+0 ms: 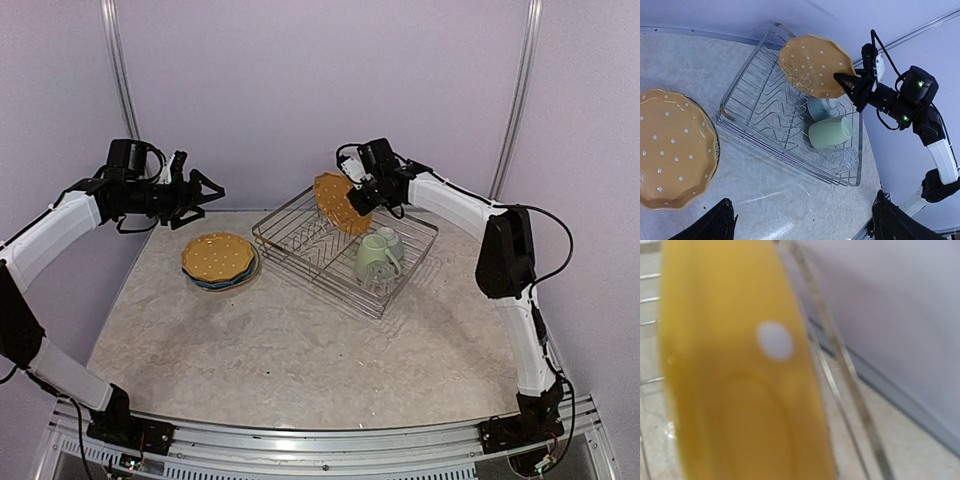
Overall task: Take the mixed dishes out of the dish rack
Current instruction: Grab the plate from the dish rack, then pass from the right arm to the left
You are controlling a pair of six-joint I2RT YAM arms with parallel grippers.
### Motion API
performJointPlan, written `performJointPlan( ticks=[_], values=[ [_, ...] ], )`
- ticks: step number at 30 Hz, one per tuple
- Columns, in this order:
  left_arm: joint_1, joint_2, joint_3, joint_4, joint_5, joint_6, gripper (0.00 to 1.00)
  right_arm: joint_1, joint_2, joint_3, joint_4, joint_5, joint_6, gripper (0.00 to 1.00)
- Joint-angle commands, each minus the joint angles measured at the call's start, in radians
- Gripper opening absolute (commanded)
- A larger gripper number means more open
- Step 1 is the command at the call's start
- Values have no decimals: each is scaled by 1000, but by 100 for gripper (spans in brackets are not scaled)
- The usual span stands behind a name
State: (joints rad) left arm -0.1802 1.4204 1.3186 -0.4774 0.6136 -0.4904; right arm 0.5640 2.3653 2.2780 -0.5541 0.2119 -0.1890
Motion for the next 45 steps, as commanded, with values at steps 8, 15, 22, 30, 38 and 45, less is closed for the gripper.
performJointPlan(
  ticks=[8, 15, 22, 30, 38, 45],
  values=[
    [-11, 1, -7, 10, 23, -8, 91, 75, -179, -26, 178, 222, -44, 0],
    [-16, 13, -2, 8, 40, -14, 91, 76, -312, -199, 274, 144, 133, 0],
    [-19, 46, 14, -3, 89, -29, 91, 72, -466, -463, 430, -20, 356, 0],
    [-21, 75, 15, 25, 188, -62, 91, 27, -597, -731, 697, -287, 645, 0],
    [-21, 106, 5, 72, 286, -116, 90, -4, -630, -930, 1038, -554, 948, 0],
    [-38, 144, 6, 88, 338, -147, 90, 23, -525, -1011, 1412, -692, 1260, 0]
  ],
)
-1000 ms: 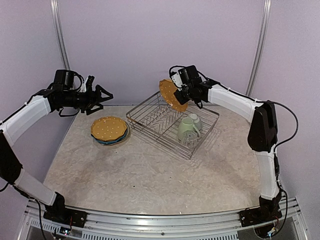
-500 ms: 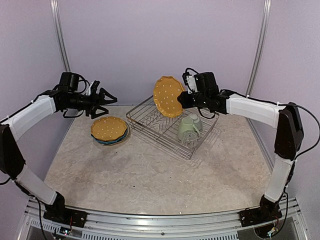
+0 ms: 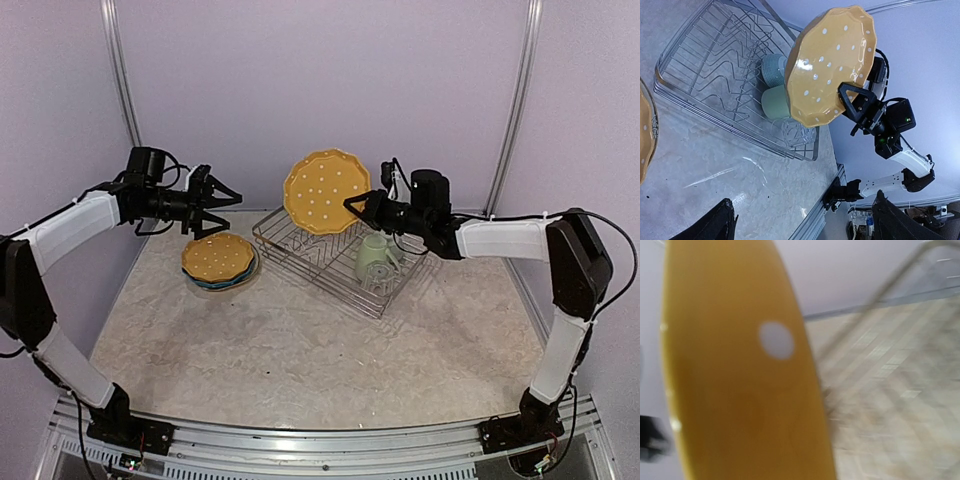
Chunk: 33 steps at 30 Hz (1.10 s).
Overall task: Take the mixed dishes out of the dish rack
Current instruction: Pass from the right arm to the left
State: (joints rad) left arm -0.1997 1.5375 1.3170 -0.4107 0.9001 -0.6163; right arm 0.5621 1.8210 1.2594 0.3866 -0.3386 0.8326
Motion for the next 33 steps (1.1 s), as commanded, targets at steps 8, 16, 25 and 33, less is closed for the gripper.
performJointPlan(
  ticks=[8, 16, 25, 33],
  values=[
    [-50, 101, 55, -71, 15, 15, 87, 85, 151, 66, 614, -168, 362, 0],
    [-59, 98, 40, -53, 4, 11, 85, 123, 196, 93, 637, -167, 391, 0],
    [-65, 95, 35, -50, -8, 13, 63, 163, 221, 126, 628, -168, 395, 0],
    [-65, 85, 33, -46, -12, 18, 49, 181, 227, 144, 575, -156, 368, 0]
  ],
)
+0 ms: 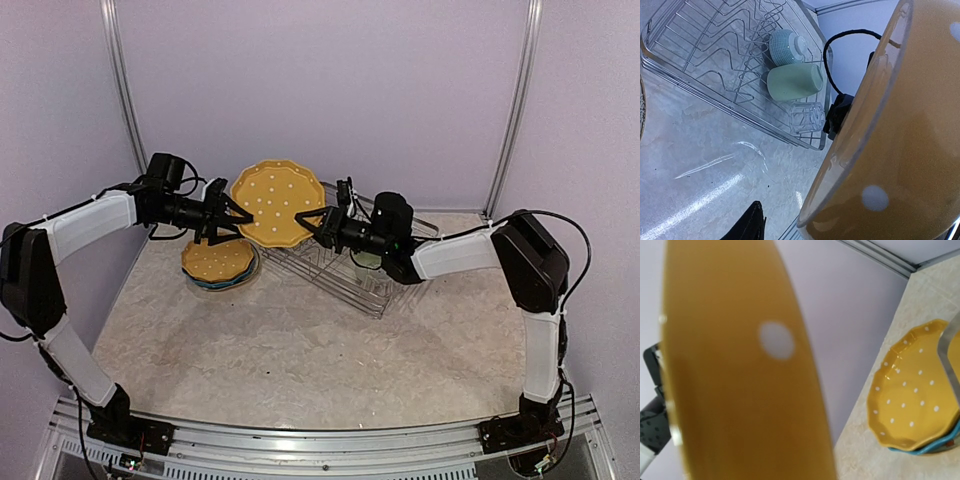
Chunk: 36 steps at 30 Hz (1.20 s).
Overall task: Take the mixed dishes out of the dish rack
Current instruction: Pass from the right arm to the left
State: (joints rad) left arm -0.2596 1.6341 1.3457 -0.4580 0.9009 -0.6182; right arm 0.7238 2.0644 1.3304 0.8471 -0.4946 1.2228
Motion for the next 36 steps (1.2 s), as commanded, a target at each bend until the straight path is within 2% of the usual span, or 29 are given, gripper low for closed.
performJointPlan(
  ticks=[1, 12, 14, 17, 21, 25, 28, 31, 36],
  values=[
    [-5, -12, 4, 1, -13, 21, 47, 21, -15, 76, 107, 3, -28, 0],
    [5, -16, 7, -12, -38, 26, 12, 25, -16, 65, 52, 38, -59, 0],
    [10, -17, 7, -13, -43, 24, 7, 24, -17, 62, 48, 45, -65, 6],
    [22, -16, 8, -13, -43, 19, 0, 24, -19, 60, 24, 57, -87, 23],
    [41, -17, 5, -9, -45, 8, 0, 23, -30, 60, -35, 82, -129, 48],
    [82, -29, -7, 8, -41, -11, 0, 21, -44, 48, -76, 112, -154, 66],
    [124, -39, -14, 15, -49, -25, 0, 18, -55, 41, -101, 122, -171, 72],
    [181, -51, -19, -9, -116, -50, 0, 15, -79, 29, -140, 146, -201, 74],
    [332, -36, -31, -54, -184, -122, 0, 14, -129, 6, -188, 192, -256, 76]
  ],
)
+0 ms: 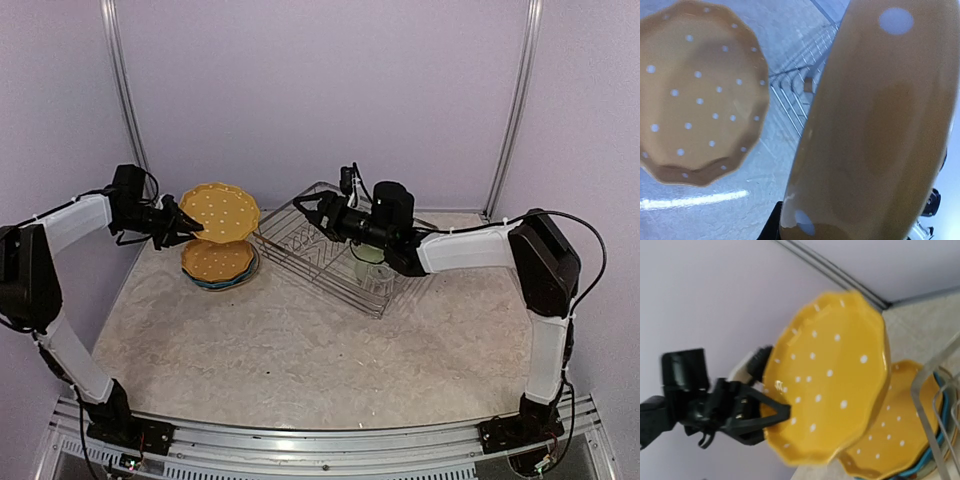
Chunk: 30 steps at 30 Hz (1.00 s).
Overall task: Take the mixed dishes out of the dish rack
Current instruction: Place the plate on the plate.
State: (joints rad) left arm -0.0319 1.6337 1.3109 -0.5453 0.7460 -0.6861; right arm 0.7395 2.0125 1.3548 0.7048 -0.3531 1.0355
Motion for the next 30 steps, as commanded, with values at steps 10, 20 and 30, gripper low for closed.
performJointPlan(
  ticks=[10, 20, 30],
  values=[
    [126, 115, 98, -118, -24, -37, 0, -2, -131, -50, -61, 77, -99, 77],
    [88, 205, 142, -170, -21, -15, 0, -2, -159, -37, -140, 100, -161, 79],
    [78, 243, 158, -183, -28, 3, 24, -3, -197, -54, -175, 139, -207, 81]
  ],
)
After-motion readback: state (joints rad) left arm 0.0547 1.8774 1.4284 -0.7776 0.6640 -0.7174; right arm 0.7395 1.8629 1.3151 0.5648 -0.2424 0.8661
